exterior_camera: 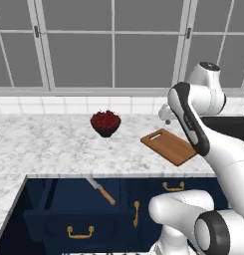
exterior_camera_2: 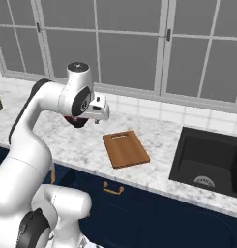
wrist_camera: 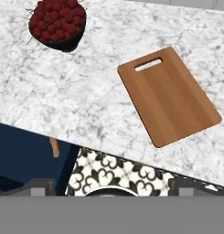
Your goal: Pick up the knife from the drawer and place it on the cutting board. Then place the meat from the plate to the cutting board.
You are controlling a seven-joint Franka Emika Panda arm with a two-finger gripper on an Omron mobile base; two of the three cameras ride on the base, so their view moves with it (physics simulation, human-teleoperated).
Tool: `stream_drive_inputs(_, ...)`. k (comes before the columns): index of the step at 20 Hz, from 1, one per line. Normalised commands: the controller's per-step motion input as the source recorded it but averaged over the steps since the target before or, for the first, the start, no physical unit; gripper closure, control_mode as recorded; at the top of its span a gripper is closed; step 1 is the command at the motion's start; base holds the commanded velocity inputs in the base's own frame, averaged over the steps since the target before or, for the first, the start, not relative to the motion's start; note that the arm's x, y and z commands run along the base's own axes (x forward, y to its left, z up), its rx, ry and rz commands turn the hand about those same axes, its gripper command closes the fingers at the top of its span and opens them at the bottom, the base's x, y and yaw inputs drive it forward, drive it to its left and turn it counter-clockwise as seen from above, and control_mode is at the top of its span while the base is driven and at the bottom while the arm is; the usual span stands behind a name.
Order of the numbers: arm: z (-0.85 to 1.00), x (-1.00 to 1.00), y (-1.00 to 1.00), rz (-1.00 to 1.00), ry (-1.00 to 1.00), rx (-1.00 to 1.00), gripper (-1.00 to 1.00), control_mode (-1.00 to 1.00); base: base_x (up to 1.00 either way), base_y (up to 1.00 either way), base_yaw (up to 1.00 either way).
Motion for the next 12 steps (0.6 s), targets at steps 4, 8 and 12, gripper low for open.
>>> stream_drive_inputs(4, 0.00, 0.00, 0.00, 0.00, 0.00, 0.00, -1.00, 1.00, 0.00, -0.05, 0.41)
stream_drive_inputs(8, 0.00, 0.00, 0.00, 0.00, 0.00, 0.00, -1.00, 1.00, 0.00, -0.35, 0.29)
stream_drive_inputs(12, 0.00, 0.00, 0.00, 0.00, 0.00, 0.00, -1.00, 1.00, 0.20, -0.34, 0.30)
